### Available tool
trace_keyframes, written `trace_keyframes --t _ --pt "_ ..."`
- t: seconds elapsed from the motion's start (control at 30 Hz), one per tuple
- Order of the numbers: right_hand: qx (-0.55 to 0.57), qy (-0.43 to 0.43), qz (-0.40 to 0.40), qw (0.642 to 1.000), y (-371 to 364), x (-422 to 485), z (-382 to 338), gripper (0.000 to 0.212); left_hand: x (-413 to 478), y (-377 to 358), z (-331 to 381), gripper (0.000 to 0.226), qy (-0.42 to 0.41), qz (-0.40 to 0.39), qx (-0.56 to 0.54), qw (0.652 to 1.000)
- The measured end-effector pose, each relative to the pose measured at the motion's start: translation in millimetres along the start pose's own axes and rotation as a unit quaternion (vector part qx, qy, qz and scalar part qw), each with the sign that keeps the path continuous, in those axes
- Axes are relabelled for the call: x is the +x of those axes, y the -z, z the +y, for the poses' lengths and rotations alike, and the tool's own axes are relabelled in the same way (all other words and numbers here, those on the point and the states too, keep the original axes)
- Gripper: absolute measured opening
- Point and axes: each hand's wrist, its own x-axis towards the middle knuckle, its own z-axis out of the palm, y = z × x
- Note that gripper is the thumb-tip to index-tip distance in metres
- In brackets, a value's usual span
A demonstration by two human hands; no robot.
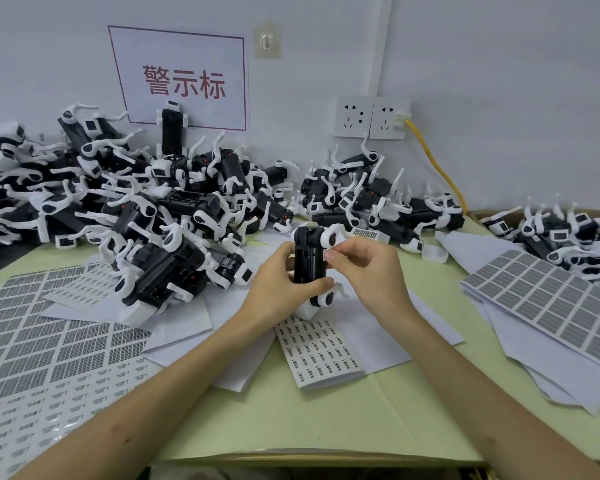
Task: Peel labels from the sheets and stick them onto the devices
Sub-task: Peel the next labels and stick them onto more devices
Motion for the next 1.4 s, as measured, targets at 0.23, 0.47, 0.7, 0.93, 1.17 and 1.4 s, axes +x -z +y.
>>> trace_keyframes --t 0.23,0.47,0.7,0.93,1.17,1.4 --pt "-0.001 -0.005 0.005 1.000 0.1 -1.2 -2.2 0.007 0.3 -0.5 -2.0 0.046 -0.009 -0.001 0.002 1.000" --pt "0.021 -0.034 0.005 0.999 2.2 -1.1 -2.0 0.030 3.2 0.7 -3.6 0.040 -0.013 -0.021 -0.028 0.999" --pt "0.066 -0.046 -0.065 0.995 -2.8 -1.8 -6.3 0.028 5.1 3.7 3.0 0.024 0.002 -0.054 -0.129 0.990" --pt "0.067 -0.031 -0.104 0.992 -0.4 -2.4 -5.5 0.033 -0.8 7.6 6.1 0.032 -0.012 -0.143 -0.167 0.975" --pt "0.096 -0.012 -0.128 0.987 2.0 -4.4 -10.4 0.031 -0.7 13.2 6.9 0.019 -0.013 -0.177 -0.174 0.969" --pt "0.102 -0.021 -0.142 0.984 3.0 -4.9 -11.9 0.031 -1.8 13.9 7.8 0.015 0.008 -0.170 -0.198 0.965"
